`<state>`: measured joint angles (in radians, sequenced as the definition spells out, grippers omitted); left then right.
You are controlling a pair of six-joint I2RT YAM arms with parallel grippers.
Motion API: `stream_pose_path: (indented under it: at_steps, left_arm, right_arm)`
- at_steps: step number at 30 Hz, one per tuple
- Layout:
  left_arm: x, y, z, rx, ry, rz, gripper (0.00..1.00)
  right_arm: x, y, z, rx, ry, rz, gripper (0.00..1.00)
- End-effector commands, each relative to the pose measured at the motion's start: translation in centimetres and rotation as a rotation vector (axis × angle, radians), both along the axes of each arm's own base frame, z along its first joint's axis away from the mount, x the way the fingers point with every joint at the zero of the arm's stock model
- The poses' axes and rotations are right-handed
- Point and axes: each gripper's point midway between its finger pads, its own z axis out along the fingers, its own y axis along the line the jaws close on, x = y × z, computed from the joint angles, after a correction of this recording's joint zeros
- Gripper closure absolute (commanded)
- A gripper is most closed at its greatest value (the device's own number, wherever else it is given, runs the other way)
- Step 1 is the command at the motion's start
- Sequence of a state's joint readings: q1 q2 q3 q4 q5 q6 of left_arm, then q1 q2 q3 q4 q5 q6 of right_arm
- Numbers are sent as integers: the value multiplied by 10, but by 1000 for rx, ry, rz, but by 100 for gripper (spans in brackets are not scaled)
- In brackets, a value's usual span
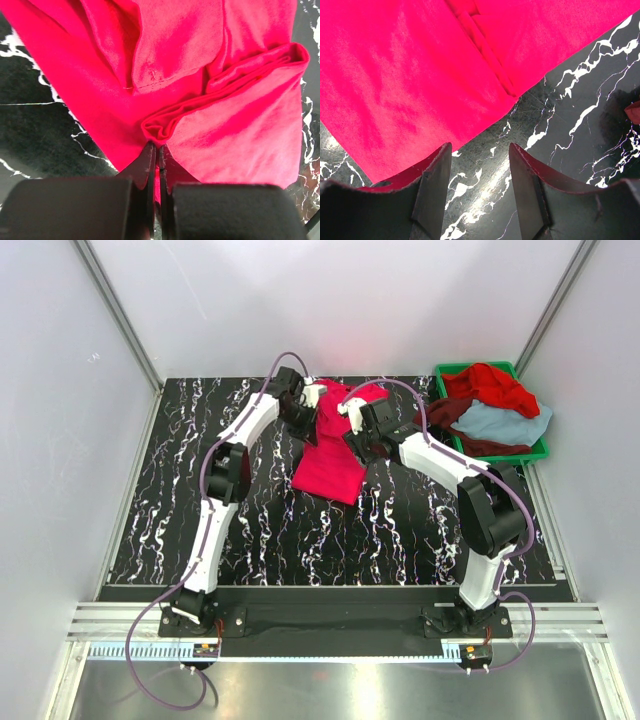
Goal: Fold and stack the t-shirts
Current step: Fold the tshirt
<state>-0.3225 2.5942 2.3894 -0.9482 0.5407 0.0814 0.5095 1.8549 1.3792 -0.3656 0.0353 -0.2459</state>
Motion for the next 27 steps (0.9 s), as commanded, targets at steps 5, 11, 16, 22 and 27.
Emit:
stream_pose_path:
  at_steps: [5, 11, 16, 22, 27]
  left_arm:
    - [27, 10, 64, -15, -178, 27, 100]
    - [34, 21, 59, 16, -187, 57, 100]
    - [44, 35, 50, 71, -201, 96, 100]
    - [48, 42, 51, 79, -210, 115, 100]
    - [52, 51, 45, 137, -213, 161, 82]
  right_arm:
    - [12, 4, 9, 30, -29, -15, 44]
    - [12, 4, 7, 31, -23, -14, 44]
    - [12, 4, 8, 27, -27, -11, 44]
    - [13, 7, 5, 33, -17, -11, 44]
    - [17, 10, 6, 36, -20, -12, 44]
